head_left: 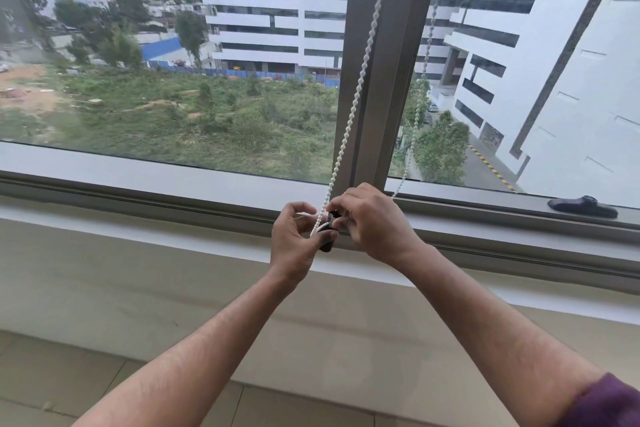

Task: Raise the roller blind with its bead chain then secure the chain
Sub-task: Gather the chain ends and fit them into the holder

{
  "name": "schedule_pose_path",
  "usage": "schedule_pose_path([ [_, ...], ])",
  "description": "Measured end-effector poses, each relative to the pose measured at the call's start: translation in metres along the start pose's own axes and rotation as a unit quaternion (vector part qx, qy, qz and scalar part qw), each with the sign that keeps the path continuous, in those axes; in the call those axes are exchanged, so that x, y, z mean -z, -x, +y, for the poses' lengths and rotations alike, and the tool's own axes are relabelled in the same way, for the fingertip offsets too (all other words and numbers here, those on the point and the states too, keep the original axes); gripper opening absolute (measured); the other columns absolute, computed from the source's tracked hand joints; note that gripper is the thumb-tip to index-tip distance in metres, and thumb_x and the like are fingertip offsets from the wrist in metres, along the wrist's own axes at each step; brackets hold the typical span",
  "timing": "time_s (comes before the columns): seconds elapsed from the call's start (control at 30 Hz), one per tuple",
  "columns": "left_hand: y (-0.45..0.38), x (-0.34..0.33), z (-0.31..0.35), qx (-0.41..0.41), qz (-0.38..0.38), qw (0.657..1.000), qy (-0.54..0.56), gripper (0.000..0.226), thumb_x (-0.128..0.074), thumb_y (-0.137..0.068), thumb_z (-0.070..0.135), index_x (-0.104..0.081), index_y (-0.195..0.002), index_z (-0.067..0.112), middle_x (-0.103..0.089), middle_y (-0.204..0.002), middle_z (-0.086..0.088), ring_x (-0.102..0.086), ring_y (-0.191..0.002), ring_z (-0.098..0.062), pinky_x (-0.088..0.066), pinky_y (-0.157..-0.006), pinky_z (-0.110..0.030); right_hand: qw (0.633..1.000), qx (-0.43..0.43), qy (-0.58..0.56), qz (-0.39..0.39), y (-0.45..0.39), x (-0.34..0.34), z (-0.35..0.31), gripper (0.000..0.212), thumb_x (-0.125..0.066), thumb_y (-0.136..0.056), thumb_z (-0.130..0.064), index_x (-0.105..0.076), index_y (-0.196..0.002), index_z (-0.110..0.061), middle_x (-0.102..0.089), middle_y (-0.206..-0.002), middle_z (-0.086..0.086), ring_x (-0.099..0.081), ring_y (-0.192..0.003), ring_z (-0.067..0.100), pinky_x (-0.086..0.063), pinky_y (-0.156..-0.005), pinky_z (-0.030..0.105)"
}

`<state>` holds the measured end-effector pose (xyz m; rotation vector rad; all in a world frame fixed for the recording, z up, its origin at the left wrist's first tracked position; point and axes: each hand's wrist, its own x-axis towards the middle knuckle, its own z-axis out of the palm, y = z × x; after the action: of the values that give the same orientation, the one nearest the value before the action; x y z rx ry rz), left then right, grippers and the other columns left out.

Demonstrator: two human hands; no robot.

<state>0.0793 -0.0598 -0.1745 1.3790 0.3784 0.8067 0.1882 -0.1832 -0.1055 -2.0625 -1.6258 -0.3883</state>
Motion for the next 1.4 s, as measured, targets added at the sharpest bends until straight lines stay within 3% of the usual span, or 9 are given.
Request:
schedule_pose_path([
  [0.23,-0.003,-0.001,0.001,-0.001,0.007,1.000,0.000,0.057,-0.081,-0.071,-0.016,-0.039,-0.098,0.013,-0.073,-0.094,-0.036,-0.063,-0.060,-0.029,-0.052,-0.058,-0.039,0.995,0.046,0.074,-0.057,-0.006,0.004,0.005,0.023,-0.056,-0.097,-0.020,-0.067,-0.115,-0.009,-0.067,-0.108,0.008,-0.053,-0.101,0.029,-0.047,-0.093,0.037],
  [0.43,-0.001,-0.002,-0.004,0.005,0.011,1.000,0.026,0.058,-0.077,-0.073,-0.021,-0.036,-0.093,0.015,-0.068,-0.102,-0.041,-0.064,-0.072,-0.037,-0.052,-0.066,-0.048,0.992,0.059,0.075,-0.081,-0.010,0.002,0.009,0.021,-0.063,-0.098,-0.025,-0.064,-0.115,-0.012,-0.065,-0.112,0.006,-0.051,-0.102,0.026,-0.044,-0.095,0.035],
  [0.57,-0.002,-0.001,-0.010,0.005,0.018,1.000,0.021,0.058,-0.086,-0.067,-0.005,-0.040,-0.096,0.015,-0.069,-0.103,-0.038,-0.064,-0.077,-0.036,-0.055,-0.068,-0.049,0.995,0.043,0.050,-0.068,-0.007,-0.005,0.006,0.020,-0.064,-0.096,-0.015,-0.065,-0.116,-0.011,-0.066,-0.111,0.006,-0.053,-0.100,0.027,-0.046,-0.094,0.037],
  [0.73,-0.001,0.000,-0.020,0.010,0.034,0.999,0.010,0.057,-0.093,-0.059,0.017,-0.054,-0.101,0.022,-0.065,-0.106,-0.029,-0.065,-0.090,-0.034,-0.060,-0.075,-0.065,0.998,0.035,0.051,-0.002,0.003,-0.018,-0.004,0.026,-0.071,-0.085,-0.005,-0.070,-0.111,-0.009,-0.069,-0.105,0.008,-0.058,-0.099,0.032,-0.052,-0.089,0.042],
  [0.83,0.002,-0.001,-0.024,0.013,0.026,1.000,-0.005,0.052,-0.093,-0.062,0.020,-0.062,-0.102,0.029,-0.067,-0.099,-0.021,-0.067,-0.085,-0.028,-0.062,-0.069,-0.060,0.994,-0.023,0.032,0.103,0.018,-0.032,-0.007,0.026,-0.079,-0.081,-0.014,-0.070,-0.105,-0.012,-0.066,-0.100,0.004,-0.059,-0.093,0.027,-0.054,-0.082,0.036],
  [0.97,0.007,-0.005,-0.029,0.015,0.021,0.999,-0.037,0.050,-0.087,-0.070,0.013,-0.062,-0.112,0.019,-0.069,-0.093,-0.015,-0.070,-0.082,-0.022,-0.063,-0.067,-0.058,0.976,-0.139,-0.036,0.166,0.039,-0.057,-0.008,0.022,-0.083,-0.080,-0.022,-0.065,-0.090,-0.017,-0.062,-0.084,-0.005,-0.059,-0.076,0.017,-0.049,-0.067,0.031],
  [1.17,0.010,-0.011,-0.042,0.025,0.021,0.995,-0.095,0.044,-0.084,-0.073,0.003,-0.066,-0.110,0.018,-0.073,-0.094,-0.014,-0.072,-0.088,-0.029,-0.064,-0.064,-0.054,0.925,-0.287,-0.198,0.150,0.057,-0.080,-0.002,0.019,-0.084,-0.081,-0.026,-0.068,-0.090,-0.023,-0.071,-0.082,-0.009,-0.068,-0.073,0.005,-0.054,-0.064,0.019],
  [1.3,0.012,-0.015,-0.050,0.059,0.023,0.993,-0.096,0.039,-0.079,-0.068,0.003,-0.069,-0.098,0.027,-0.074,-0.092,-0.016,-0.072,-0.091,-0.038,-0.064,-0.068,-0.056,0.904,-0.311,-0.267,0.122,0.064,-0.087,0.004,0.018,-0.083,-0.083,-0.020,-0.073,-0.097,-0.025,-0.077,-0.088,-0.009,-0.073,-0.077,0.004,-0.060,-0.073,0.023],
  [1.4,0.012,-0.019,-0.057,0.070,0.023,0.992,-0.103,0.038,-0.077,-0.070,-0.006,-0.070,-0.093,0.024,-0.076,-0.087,-0.011,-0.074,-0.087,-0.034,-0.064,-0.069,-0.054,0.896,-0.307,-0.303,0.110,0.068,-0.089,0.006,0.021,-0.081,-0.086,-0.018,-0.073,-0.095,-0.034,-0.076,-0.090,-0.014,-0.074,-0.081,-0.001,-0.057,-0.073,0.015],
])
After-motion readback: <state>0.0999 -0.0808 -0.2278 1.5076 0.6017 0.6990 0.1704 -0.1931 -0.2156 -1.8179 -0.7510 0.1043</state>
